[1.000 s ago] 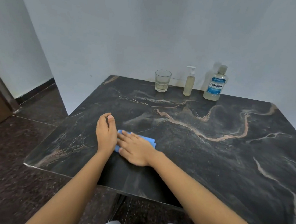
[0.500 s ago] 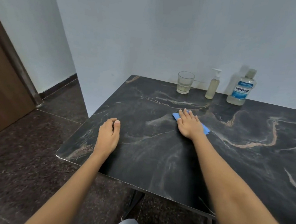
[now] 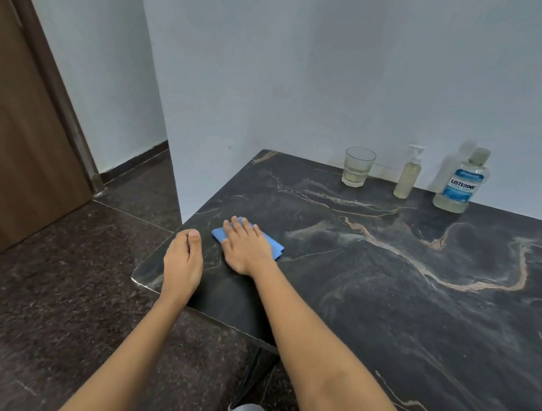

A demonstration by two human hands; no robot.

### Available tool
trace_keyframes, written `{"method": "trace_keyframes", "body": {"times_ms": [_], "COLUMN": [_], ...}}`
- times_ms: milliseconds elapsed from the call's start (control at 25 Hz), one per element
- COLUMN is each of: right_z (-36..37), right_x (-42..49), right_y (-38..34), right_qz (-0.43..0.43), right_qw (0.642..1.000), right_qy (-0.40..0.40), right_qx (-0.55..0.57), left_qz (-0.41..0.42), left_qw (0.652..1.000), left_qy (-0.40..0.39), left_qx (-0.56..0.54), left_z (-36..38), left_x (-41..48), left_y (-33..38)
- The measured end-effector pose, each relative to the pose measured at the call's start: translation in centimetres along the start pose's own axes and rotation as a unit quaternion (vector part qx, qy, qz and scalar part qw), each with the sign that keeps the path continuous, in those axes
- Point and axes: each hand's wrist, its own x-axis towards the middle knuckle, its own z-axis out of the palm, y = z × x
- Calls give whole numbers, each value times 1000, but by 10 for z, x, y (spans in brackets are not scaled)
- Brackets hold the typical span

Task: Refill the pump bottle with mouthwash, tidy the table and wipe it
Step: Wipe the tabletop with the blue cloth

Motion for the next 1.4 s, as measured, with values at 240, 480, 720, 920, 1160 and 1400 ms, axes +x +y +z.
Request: {"method": "trace_keyframes", "body": {"times_ms": [240, 480, 720, 920, 1160, 1400], "right_z": [18, 17, 4, -64, -143, -167], "right_x": [-22, -72, -130, -151, -91, 46], "right_y": [-55, -56, -45, -14, 56, 133], "right_qz": [-90, -205, -259, -129, 5, 71], "right_qw": [995, 976, 955, 919, 962, 986], "right_qy": [-33, -61, -141, -264, -87, 129], "right_qx": [-6, -43, -27, 265, 259, 77], "left_qz": [-69, -72, -35, -16, 54, 127], "left_qw": [996, 996, 999, 999, 993, 976], "left_qy": [31, 28, 6, -44, -103, -149], "left_qx": [-36, -45, -26, -27, 19, 98], "left_z": [-31, -48, -41, -15, 33, 101], "left_x": [-10, -10, -14, -6, 28, 89], "left_y": [-7, -5, 1, 10, 19, 27]}}
